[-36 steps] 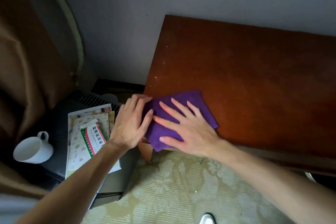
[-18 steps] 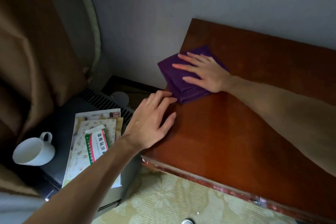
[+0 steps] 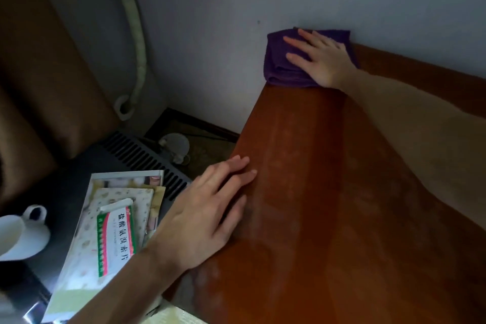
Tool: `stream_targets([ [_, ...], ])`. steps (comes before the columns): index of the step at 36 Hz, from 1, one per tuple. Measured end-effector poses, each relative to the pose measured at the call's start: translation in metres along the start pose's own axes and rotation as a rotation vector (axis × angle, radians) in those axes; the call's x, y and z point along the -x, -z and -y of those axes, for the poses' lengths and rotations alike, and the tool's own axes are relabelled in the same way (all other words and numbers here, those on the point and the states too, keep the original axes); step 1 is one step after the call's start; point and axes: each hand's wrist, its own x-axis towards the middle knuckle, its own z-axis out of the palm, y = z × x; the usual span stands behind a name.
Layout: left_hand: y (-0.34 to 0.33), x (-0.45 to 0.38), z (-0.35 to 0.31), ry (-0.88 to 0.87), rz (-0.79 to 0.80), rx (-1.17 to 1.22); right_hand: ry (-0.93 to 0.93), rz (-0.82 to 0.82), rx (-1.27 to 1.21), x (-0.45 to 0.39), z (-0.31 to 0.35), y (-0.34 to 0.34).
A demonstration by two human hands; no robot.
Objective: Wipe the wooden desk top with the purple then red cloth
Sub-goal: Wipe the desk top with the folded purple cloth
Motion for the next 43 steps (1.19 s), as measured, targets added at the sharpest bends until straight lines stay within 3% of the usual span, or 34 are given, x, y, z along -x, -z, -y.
stream_targets([
  [9, 0.001, -0.001, 0.007, 0.006, 0.011, 0.021, -0.081, 0.002, 0.002, 0.015, 0.014, -0.006],
  [15, 0.005, -0.001, -0.001, -0.035, -0.049, -0.116, -0.090, -0.024, 0.018, 0.066, 0.045, -0.015],
  [19, 0.008, 0.011, -0.006, -0.010, -0.214, -0.096, -0.102, -0.039, 0.031, 0.123, 0.085, -0.026],
  [25, 0.020, 0.044, -0.012, 0.136, -0.343, 0.125, -0.034, -0.036, 0.032, 0.238, 0.174, -0.043],
  [30, 0.035, 0.063, -0.020, 0.135, -0.290, 0.161, 0.099, -0.062, 0.015, 0.332, 0.229, -0.058],
  [36, 0.041, 0.071, -0.030, -0.044, -0.125, 0.046, 0.274, -0.011, 0.051, 0.352, 0.208, -0.050],
  [43, 0.020, 0.064, -0.043, -0.099, -0.091, 0.042, 0.548, 0.096, 0.099, 0.302, 0.136, -0.030],
])
